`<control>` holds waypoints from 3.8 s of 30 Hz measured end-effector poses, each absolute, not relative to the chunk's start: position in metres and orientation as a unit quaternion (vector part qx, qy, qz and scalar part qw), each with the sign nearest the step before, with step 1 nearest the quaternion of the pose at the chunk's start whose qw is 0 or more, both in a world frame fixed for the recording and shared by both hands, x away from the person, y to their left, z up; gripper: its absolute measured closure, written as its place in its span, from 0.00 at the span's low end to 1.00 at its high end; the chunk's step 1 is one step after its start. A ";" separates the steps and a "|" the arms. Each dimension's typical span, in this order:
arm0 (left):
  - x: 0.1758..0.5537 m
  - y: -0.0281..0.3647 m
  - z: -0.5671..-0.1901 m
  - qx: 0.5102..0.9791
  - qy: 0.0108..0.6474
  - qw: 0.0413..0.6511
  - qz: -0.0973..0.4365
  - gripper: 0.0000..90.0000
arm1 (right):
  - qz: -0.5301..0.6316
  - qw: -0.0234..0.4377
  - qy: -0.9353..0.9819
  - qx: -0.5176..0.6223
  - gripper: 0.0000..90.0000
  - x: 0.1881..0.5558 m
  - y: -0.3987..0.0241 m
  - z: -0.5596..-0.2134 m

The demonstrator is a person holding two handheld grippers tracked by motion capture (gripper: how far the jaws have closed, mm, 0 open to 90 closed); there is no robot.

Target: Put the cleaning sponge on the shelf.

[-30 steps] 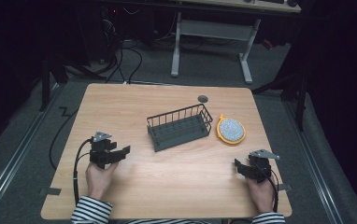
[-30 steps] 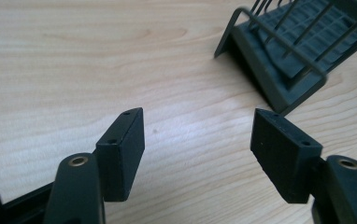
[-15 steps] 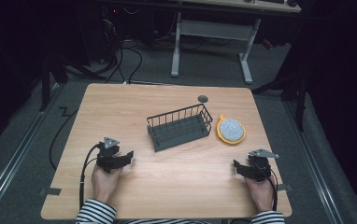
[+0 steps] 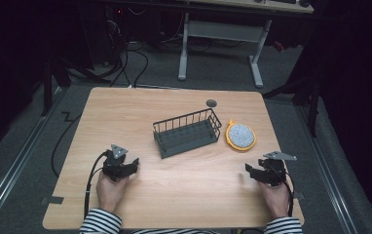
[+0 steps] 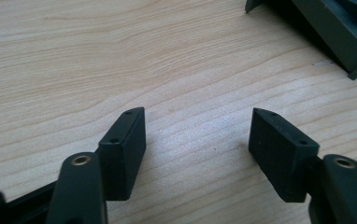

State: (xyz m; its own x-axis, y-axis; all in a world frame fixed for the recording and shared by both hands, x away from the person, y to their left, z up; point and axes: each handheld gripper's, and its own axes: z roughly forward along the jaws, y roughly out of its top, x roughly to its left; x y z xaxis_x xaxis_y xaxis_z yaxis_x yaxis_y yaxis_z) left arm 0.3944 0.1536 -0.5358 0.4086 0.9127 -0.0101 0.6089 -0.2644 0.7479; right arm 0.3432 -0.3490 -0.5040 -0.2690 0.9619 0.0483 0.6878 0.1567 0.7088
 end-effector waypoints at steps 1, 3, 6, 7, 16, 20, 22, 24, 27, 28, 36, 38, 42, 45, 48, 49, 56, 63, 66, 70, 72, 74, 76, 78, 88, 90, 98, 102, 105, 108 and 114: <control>0.394 0.154 -0.536 0.764 0.498 0.347 0.218 0.42 | 0.319 0.216 0.731 0.563 0.44 0.343 -0.347 -0.501; 0.394 0.154 -0.536 0.764 0.498 0.347 0.219 0.42 | 0.321 0.219 0.734 0.557 0.46 0.345 -0.345 -0.496; 0.394 0.154 -0.536 0.764 0.498 0.347 0.219 0.41 | 0.324 0.220 0.735 0.554 0.46 0.349 -0.345 -0.489; 0.394 0.154 -0.536 0.764 0.498 0.347 0.219 0.41 | 0.320 0.221 0.734 0.556 0.45 0.352 -0.345 -0.487; 0.394 0.153 -0.536 0.766 0.496 0.347 0.217 0.39 | 0.317 0.210 0.737 0.558 0.40 0.374 -0.344 -0.468; 0.394 0.153 -0.536 0.766 0.496 0.347 0.216 0.39 | 0.326 0.200 0.732 0.564 0.40 0.387 -0.345 -0.460; 0.394 0.153 -0.536 0.766 0.496 0.347 0.216 0.38 | 0.323 0.197 0.731 0.567 0.40 0.393 -0.345 -0.458; 0.394 0.153 -0.536 0.767 0.495 0.347 0.216 0.38 | 0.324 0.196 0.728 0.571 0.40 0.399 -0.346 -0.456; 0.394 0.153 -0.536 0.767 0.495 0.347 0.216 0.38 | 0.325 0.203 0.718 0.581 0.37 0.406 -0.348 -0.450; 0.394 0.153 -0.536 0.767 0.495 0.347 0.216 0.38 | 0.325 0.205 0.716 0.583 0.36 0.409 -0.349 -0.448; 0.394 0.153 -0.536 0.766 0.496 0.347 0.216 0.38 | 0.322 0.177 0.717 0.592 0.38 0.436 -0.353 -0.441; 0.394 0.153 -0.536 0.766 0.496 0.347 0.216 0.38 | 0.316 0.170 0.719 0.595 0.39 0.444 -0.353 -0.441; 0.394 0.153 -0.536 0.766 0.496 0.347 0.216 0.38 | 0.303 0.175 0.724 0.594 0.40 0.453 -0.352 -0.437; 0.394 0.153 -0.536 0.766 0.496 0.347 0.216 0.38 | 0.298 0.166 0.727 0.597 0.41 0.462 -0.352 -0.436; 0.394 0.153 -0.536 0.766 0.496 0.347 0.216 0.37 | 0.290 0.159 0.728 0.601 0.41 0.473 -0.351 -0.436; 0.395 0.153 -0.536 0.766 0.496 0.347 0.216 0.37 | 0.287 0.157 0.728 0.602 0.41 0.476 -0.351 -0.436; 0.395 0.153 -0.536 0.766 0.496 0.347 0.216 0.37 | 0.252 0.150 0.731 0.616 0.41 0.495 -0.350 -0.449; 0.395 0.152 -0.536 0.766 0.496 0.348 0.216 0.37 | 0.227 0.120 0.727 0.637 0.40 0.504 -0.359 -0.465; 0.395 0.153 -0.536 0.766 0.496 0.348 0.216 0.37 | 0.233 0.108 0.719 0.645 0.39 0.506 -0.366 -0.469; 0.395 0.153 -0.536 0.766 0.496 0.348 0.216 0.37 | 0.229 0.087 0.718 0.652 0.36 0.508 -0.370 -0.477; 0.395 0.153 -0.536 0.766 0.496 0.348 0.216 0.37 | 0.231 0.077 0.717 0.654 0.36 0.509 -0.372 -0.480; 0.395 0.153 -0.536 0.766 0.496 0.348 0.216 0.37 | 0.232 0.070 0.713 0.658 0.36 0.510 -0.374 -0.482; 0.395 0.153 -0.536 0.766 0.496 0.348 0.216 0.37 | 0.239 0.064 0.709 0.661 0.37 0.511 -0.375 -0.485; 0.395 0.153 -0.536 0.766 0.496 0.348 0.216 0.37 | 0.237 0.061 0.707 0.663 0.37 0.513 -0.374 -0.486; 0.394 0.153 -0.536 0.766 0.495 0.348 0.215 0.37 | 0.239 0.035 0.702 0.670 0.42 0.516 -0.376 -0.493; 0.395 0.152 -0.536 0.766 0.495 0.348 0.215 0.37 | 0.237 0.035 0.704 0.669 0.46 0.516 -0.376 -0.494; 0.394 0.152 -0.536 0.767 0.495 0.347 0.215 0.37 | 0.226 0.022 0.729 0.646 0.62 0.515 -0.366 -0.491; 0.394 0.152 -0.536 0.767 0.495 0.348 0.215 0.37 | 0.223 0.030 0.738 0.637 0.74 0.513 -0.363 -0.489; 0.394 0.152 -0.536 0.767 0.495 0.348 0.215 0.37 | 0.218 0.042 0.745 0.629 0.81 0.512 -0.360 -0.486; 0.395 0.152 -0.536 0.767 0.495 0.348 0.215 0.37 | 0.219 0.052 0.749 0.623 0.84 0.510 -0.358 -0.485; 0.395 0.152 -0.536 0.767 0.494 0.348 0.215 0.36 | 0.232 0.061 0.750 0.616 0.86 0.507 -0.357 -0.480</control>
State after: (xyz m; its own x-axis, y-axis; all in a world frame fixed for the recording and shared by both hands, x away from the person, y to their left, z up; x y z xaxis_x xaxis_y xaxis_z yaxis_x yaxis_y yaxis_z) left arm 0.3945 0.1523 -0.5360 0.4190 0.9079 -0.0146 0.6093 -0.2692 0.7459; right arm 0.5068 -0.3565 -0.4805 -0.2340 0.9524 0.1952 0.8961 0.1334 0.4233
